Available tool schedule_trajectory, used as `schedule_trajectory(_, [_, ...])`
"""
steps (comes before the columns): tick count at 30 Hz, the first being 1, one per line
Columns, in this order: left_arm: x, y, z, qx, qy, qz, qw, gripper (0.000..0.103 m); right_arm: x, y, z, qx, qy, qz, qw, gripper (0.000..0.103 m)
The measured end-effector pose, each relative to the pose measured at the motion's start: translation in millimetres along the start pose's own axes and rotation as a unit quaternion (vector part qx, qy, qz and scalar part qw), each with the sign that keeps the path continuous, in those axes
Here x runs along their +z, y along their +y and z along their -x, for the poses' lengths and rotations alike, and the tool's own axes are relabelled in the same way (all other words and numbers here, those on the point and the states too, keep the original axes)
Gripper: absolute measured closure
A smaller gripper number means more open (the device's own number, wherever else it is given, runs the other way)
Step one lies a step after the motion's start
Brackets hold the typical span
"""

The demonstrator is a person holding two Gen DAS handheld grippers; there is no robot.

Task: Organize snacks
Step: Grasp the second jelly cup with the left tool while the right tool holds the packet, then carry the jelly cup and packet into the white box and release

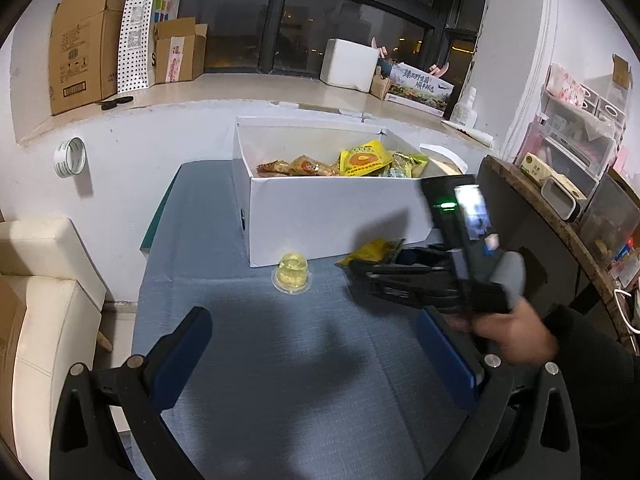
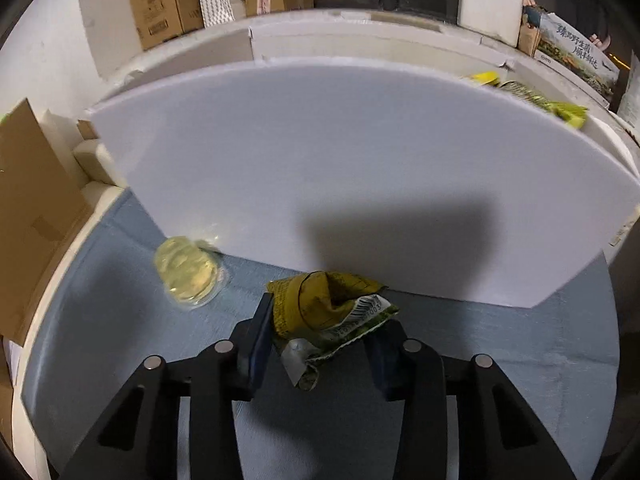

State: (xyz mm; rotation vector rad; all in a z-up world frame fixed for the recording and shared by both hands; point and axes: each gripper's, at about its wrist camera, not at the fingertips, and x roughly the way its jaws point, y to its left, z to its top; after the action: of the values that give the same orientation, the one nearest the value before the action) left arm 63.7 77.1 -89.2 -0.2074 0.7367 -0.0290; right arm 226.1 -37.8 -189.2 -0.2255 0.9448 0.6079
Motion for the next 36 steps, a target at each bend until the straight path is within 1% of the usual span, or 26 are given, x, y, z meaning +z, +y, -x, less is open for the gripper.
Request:
schedule_trajectory(3, [3.4,1.4,-12.2,-0.005,0.006,0.004,1.0,0.0,-9.7,-4.5,20.5,0.014,-0.018,-0.001,1.0,0.058])
schedule_trajectory(5, [7.8,-0.5,-25.3,-0.001,0.013,-0.001,0.9999,0.0,-16.6,-9.2,36.7,0.027,-0.028,-0.005,0.999,0.058])
schedule_trajectory(6, [11.4,-1.7,-37.2,0.011,0.023,-0.004,0.9997,0.0,-15.1,-10.3,42.7,0.034,-0.036,-0.008,0.999,0.058])
schedule_trajectory(8, [16.9,-2.3,-58.2,0.033,0.037,-0.006,0.9988,0.0,-23.6,-15.6,64.4,0.046,-0.054,-0.01,0.997,0.058])
schedule_trajectory(10, [20.9,-2.0,-81.1,0.038,0.054,-0.003,0.9978,0.0,-34.2,-18.7,87.2,0.051,-0.071,-0.012,0.996,0.058])
schedule_trajectory(12, [26.2,0.0,-108.7,0.052,0.068,0.01,0.9962,0.0,-42.5,-22.2,106.5,0.053,-0.08,-0.016,0.995,0.058])
schedule_trajectory(13, [27.6,1.1,-120.5,0.071,0.078,0.017,0.9943,0.0,-42.5,-22.4,114.2,0.052,-0.086,-0.02,0.995,0.058])
schedule_trajectory(14, [28.8,2.4,-129.3,0.081,0.085,0.026,0.9928,0.0,-40.5,-22.3,121.6,0.051,-0.089,-0.024,0.994,0.058])
schedule_trajectory(16, [29.3,6.2,-144.2,0.077,0.087,0.047,0.9921,0.001,-52.2,-24.8,132.7,0.047,-0.094,-0.034,0.994,0.058])
schedule_trajectory(17, [29.7,8.7,-152.4,0.069,0.089,0.059,0.9919,0.003,-56.4,-27.4,135.8,0.048,-0.096,-0.04,0.993,0.058])
schedule_trajectory(18, [29.5,10.3,-158.1,0.069,0.092,0.065,0.9912,0.004,-59.2,-30.3,139.8,0.05,-0.096,-0.044,0.993,0.058])
schedule_trajectory(19, [29.2,11.2,-164.1,0.077,0.097,0.068,0.99,0.008,-61.8,-33.3,140.4,0.05,-0.096,-0.049,0.993,0.058])
schedule_trajectory(20, [29.1,11.6,-169.8,0.086,0.101,0.066,0.989,0.014,-63.2,-34.7,139.1,0.05,-0.095,-0.054,0.993,0.058])
schedule_trajectory(21, [28.2,12.1,-174.2,0.086,0.104,0.064,0.9887,0.021,-65.6,-35.8,139.4,0.051,-0.094,-0.057,0.993,0.058])
schedule_trajectory(22, [28.4,11.5,-176.3,0.09,0.106,0.063,0.9883,0.036,-67.5,-37.6,138.6,0.053,-0.093,-0.061,0.992,0.058])
schedule_trajectory(23, [28.0,9.2,-175.3,0.107,0.1,0.052,0.9878,0.057,-69.2,-38.3,138.1,0.055,-0.091,-0.064,0.992,0.058])
schedule_trajectory(24, [27.6,7.1,-174.3,0.11,0.103,0.044,0.9876,0.057,-69.3,-38.5,137.0,0.057,-0.09,-0.066,0.992,0.058])
schedule_trajectory(27, [25.5,7.0,-170.9,0.108,0.101,0.044,0.9881,0.058,-71.6,-37.6,137.0,0.06,-0.092,-0.065,0.992,0.058])
schedule_trajectory(29, [24.9,9.6,-164.2,0.096,0.093,0.053,0.9896,0.058,-71.9,-36.8,135.3,0.062,-0.091,-0.063,0.992,0.058])
schedule_trajectory(30, [24.9,9.0,-157.0,0.084,0.085,0.056,0.9912,0.062,-72.3,-36.3,134.9,0.062,-0.09,-0.063,0.992,0.058])
schedule_trajectory(32, [23.5,4.9,-139.9,0.074,0.067,0.05,0.9937,0.061,-72.4,-35.2,135.5,0.064,-0.09,-0.064,0.992,0.058])
schedule_trajectory(36, [27.2,-16.6,-90.1,0.047,0.015,0.016,0.9986,0.061,-71.3,-34.1,136.9,0.063,-0.091,-0.06,0.992,0.058])
